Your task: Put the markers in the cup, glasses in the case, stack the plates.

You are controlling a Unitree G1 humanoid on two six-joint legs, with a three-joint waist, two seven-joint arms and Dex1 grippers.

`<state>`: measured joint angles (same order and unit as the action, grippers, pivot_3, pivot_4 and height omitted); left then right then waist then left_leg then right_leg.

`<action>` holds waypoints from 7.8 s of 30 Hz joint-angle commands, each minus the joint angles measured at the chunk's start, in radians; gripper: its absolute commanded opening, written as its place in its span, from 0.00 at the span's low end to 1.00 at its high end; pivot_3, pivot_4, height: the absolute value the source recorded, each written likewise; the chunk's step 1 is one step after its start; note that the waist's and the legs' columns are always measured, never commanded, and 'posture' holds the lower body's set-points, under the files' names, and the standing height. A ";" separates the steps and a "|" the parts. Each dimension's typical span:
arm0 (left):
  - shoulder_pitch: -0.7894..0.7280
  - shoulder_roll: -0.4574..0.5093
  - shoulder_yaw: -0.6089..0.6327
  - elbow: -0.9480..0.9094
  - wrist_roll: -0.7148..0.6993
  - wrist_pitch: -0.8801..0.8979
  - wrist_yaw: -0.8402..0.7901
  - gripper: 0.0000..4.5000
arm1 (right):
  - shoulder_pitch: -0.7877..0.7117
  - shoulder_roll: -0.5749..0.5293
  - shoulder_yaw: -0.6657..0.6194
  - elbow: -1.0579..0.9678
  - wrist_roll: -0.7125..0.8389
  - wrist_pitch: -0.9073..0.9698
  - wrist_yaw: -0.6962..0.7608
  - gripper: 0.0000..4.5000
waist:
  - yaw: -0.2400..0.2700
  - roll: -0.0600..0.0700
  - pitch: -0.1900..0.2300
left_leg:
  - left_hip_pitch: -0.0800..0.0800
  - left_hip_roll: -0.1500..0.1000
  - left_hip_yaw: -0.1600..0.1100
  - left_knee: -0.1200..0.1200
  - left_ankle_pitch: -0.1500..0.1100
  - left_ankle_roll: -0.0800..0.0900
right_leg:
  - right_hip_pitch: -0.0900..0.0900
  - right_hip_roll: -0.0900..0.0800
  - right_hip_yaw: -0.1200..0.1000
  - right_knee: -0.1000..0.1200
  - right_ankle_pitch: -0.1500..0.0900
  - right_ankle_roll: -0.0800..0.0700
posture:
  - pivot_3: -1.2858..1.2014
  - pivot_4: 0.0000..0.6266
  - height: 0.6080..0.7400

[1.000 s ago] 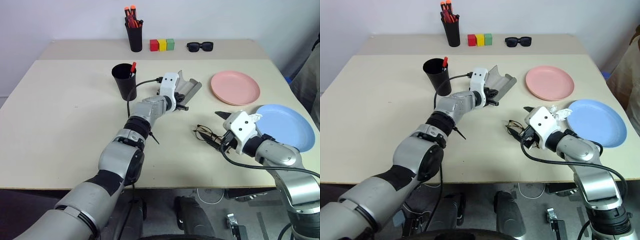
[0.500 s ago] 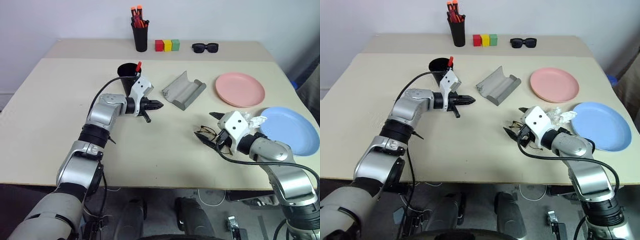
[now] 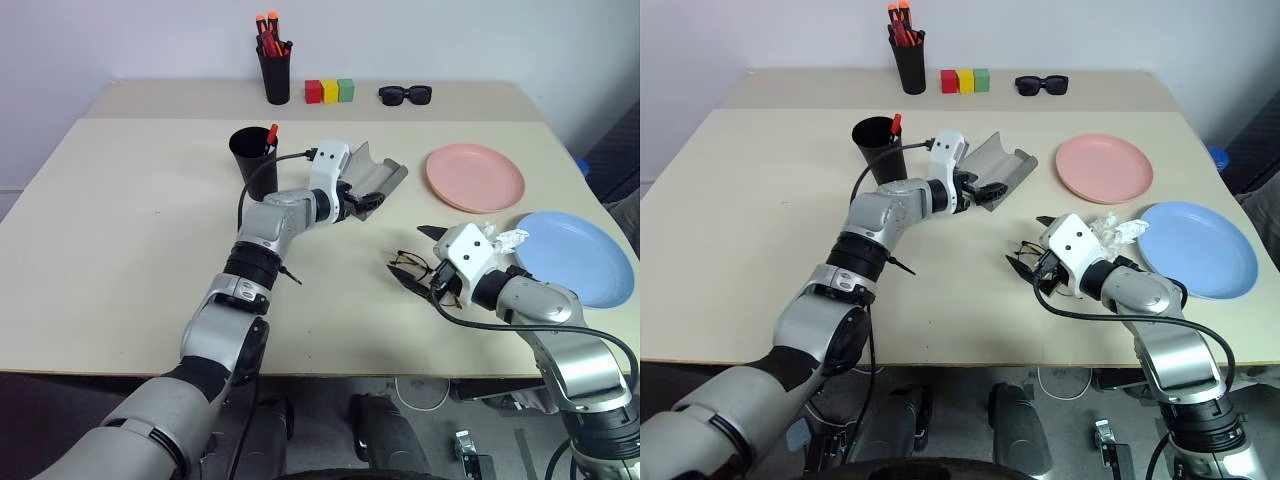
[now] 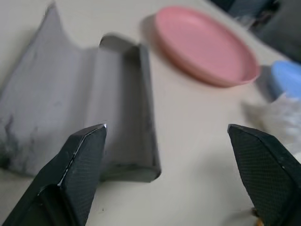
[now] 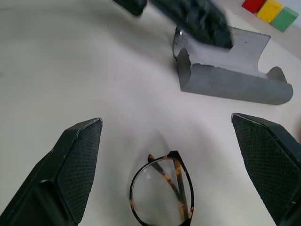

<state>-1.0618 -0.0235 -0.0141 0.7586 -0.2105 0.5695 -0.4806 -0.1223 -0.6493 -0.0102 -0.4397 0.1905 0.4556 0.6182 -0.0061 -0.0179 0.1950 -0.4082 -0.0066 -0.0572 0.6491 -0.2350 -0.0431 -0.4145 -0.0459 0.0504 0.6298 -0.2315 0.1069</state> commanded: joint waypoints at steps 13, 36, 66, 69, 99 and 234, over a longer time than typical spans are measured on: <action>-0.120 -0.069 0.002 0.259 0.058 -0.187 -0.009 0.85 | 0.070 0.010 -0.155 -0.085 0.011 0.070 -0.104 1.00 | -0.005 0.000 0.000 | 0.000 0.000 0.000 -0.001 0.000 0.000 | 0.000 0.000 0.000 0.000 0.000 0.000 | 0.52 0.24 1.00; 0.194 0.267 -0.120 -0.286 0.036 -0.264 -0.524 0.02 | 0.046 0.007 -0.137 -0.050 0.042 0.061 -0.080 1.00 | -0.010 0.001 0.000 | 0.001 0.000 0.001 -0.002 0.000 0.000 | 0.000 0.000 0.001 0.000 0.000 0.000 | 0.52 0.24 1.00; -0.245 -0.033 -0.043 0.475 0.118 -0.283 -0.233 0.57 | 0.158 0.073 -0.155 -0.135 0.013 0.049 -0.164 1.00 | -0.005 0.000 0.000 | 0.000 -0.001 0.000 -0.001 0.000 0.000 | 0.001 0.000 0.000 -0.001 -0.001 0.001 | 0.52 0.24 1.00; -0.238 -0.037 -0.037 0.482 0.129 -0.294 -0.237 0.20 | 0.163 0.072 -0.154 -0.140 0.014 0.051 -0.168 1.00 | -0.007 0.000 0.000 | 0.000 -0.001 0.000 -0.001 0.000 0.000 | 0.000 0.000 0.000 -0.001 -0.001 0.001 | 0.52 0.24 1.00; 0.219 0.430 -0.137 -0.256 0.087 -0.220 -0.820 0.01 | 0.055 0.034 -0.111 -0.057 0.035 0.064 -0.056 1.00 | -0.001 0.001 0.000 | 0.000 0.000 0.000 0.001 0.000 0.000 | 0.001 -0.001 0.000 0.000 -0.002 -0.003 | 0.52 0.24 1.00; 0.952 0.490 0.063 -1.024 -0.213 -0.301 -0.376 0.54 | -0.523 -0.136 0.295 -0.030 -0.101 0.127 0.131 0.01 | -0.016 0.002 -0.001 | 0.001 0.003 0.003 -0.001 0.000 0.001 | -0.001 0.000 0.001 0.000 -0.003 -0.005 | 0.52 0.24 1.00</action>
<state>-0.1108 0.4551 0.0239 -0.2356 -0.4011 0.2604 -0.8655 -0.6051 -0.8085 0.2509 -0.4958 0.1014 0.6580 0.7169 -0.0222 -0.0160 0.1939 -0.4073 -0.0029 -0.0546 0.6478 -0.2354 -0.0425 -0.4159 -0.0453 0.0508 0.6296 -0.2344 0.1019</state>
